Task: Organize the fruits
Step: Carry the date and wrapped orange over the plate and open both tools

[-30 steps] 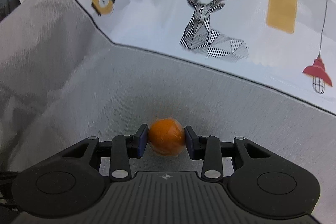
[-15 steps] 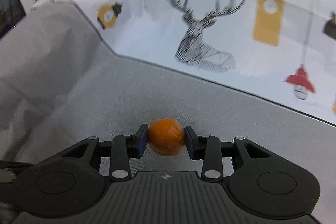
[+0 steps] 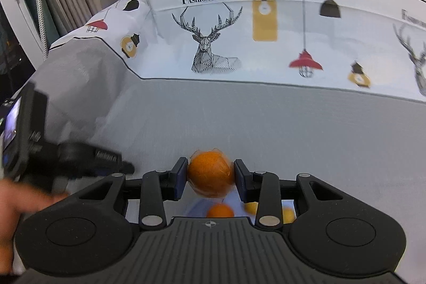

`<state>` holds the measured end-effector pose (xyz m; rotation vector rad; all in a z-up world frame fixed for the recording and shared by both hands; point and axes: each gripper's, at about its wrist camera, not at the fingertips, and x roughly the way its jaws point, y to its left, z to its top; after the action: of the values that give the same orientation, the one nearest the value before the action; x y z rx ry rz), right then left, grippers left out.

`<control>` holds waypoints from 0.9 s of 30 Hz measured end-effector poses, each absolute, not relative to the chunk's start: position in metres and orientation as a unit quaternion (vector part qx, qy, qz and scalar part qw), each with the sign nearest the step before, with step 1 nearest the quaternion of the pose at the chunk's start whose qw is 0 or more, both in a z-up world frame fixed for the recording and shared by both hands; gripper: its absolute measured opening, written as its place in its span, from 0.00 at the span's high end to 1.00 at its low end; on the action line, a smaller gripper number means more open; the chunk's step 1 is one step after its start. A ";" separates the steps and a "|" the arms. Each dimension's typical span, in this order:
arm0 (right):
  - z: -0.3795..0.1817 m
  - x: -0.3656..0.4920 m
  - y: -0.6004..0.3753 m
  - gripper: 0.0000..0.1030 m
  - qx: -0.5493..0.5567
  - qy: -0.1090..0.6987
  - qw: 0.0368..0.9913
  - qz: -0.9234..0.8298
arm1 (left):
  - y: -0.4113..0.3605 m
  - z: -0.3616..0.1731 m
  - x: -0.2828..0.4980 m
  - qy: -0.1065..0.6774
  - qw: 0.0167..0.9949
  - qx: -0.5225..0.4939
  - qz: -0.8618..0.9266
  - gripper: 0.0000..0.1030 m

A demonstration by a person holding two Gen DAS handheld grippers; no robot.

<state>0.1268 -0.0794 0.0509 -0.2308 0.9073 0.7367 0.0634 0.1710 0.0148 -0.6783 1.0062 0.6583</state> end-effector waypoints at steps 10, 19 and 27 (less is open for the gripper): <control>0.038 0.108 -0.148 0.62 -0.074 0.443 0.843 0.295 | 0.164 0.019 0.058 0.470 0.781 -0.298 0.283 0.79; 0.021 0.127 -0.178 0.62 -0.060 0.454 0.851 0.258 | 0.172 0.011 0.060 0.475 0.764 -0.346 0.266 0.82; 0.022 0.126 -0.187 0.62 -0.049 0.449 0.851 0.266 | 0.166 0.014 0.074 0.444 0.777 -0.358 0.265 0.67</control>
<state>0.1261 -0.1872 0.0224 -0.1025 0.9460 0.5603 0.0736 0.1662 0.0141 -0.7747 0.9614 0.5740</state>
